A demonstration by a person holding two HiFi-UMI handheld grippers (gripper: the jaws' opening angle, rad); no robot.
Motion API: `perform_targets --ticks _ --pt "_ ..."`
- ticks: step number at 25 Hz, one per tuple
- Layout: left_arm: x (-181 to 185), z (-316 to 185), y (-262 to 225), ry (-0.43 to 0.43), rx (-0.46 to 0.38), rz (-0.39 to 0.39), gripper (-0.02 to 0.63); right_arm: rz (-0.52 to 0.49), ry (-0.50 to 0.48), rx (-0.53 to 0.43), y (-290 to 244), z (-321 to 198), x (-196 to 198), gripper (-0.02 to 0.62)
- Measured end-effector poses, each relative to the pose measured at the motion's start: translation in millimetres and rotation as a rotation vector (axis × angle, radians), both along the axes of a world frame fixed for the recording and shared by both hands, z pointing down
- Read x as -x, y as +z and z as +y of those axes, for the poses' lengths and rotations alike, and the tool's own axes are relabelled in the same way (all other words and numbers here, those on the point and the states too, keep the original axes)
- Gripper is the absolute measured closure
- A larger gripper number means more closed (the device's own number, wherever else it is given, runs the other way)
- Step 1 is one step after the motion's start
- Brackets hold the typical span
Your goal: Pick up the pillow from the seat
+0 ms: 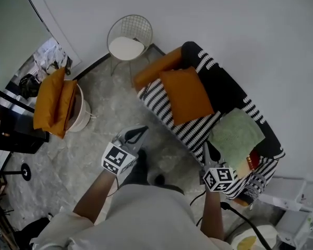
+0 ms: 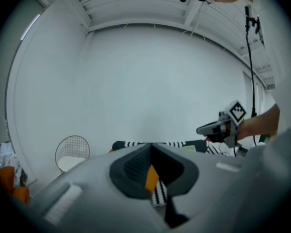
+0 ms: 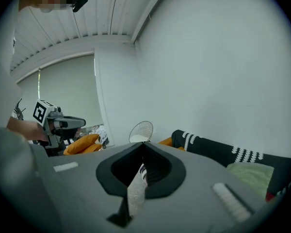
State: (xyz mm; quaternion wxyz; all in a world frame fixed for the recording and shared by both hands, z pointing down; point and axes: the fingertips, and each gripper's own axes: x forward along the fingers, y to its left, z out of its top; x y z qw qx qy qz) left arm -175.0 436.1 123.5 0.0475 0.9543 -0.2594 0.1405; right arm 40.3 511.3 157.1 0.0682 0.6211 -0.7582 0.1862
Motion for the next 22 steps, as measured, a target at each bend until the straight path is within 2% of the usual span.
perform_targets --ticks 10,22 --pt "-2.8 -81.3 -3.1 0.060 0.012 0.018 0.606 0.037 0.073 0.014 -7.8 -61.9 -0.4 0.589" --pt "18.7 -161.5 -1.3 0.159 -0.005 0.037 0.606 0.057 0.166 0.012 -9.3 -128.8 30.6 0.589"
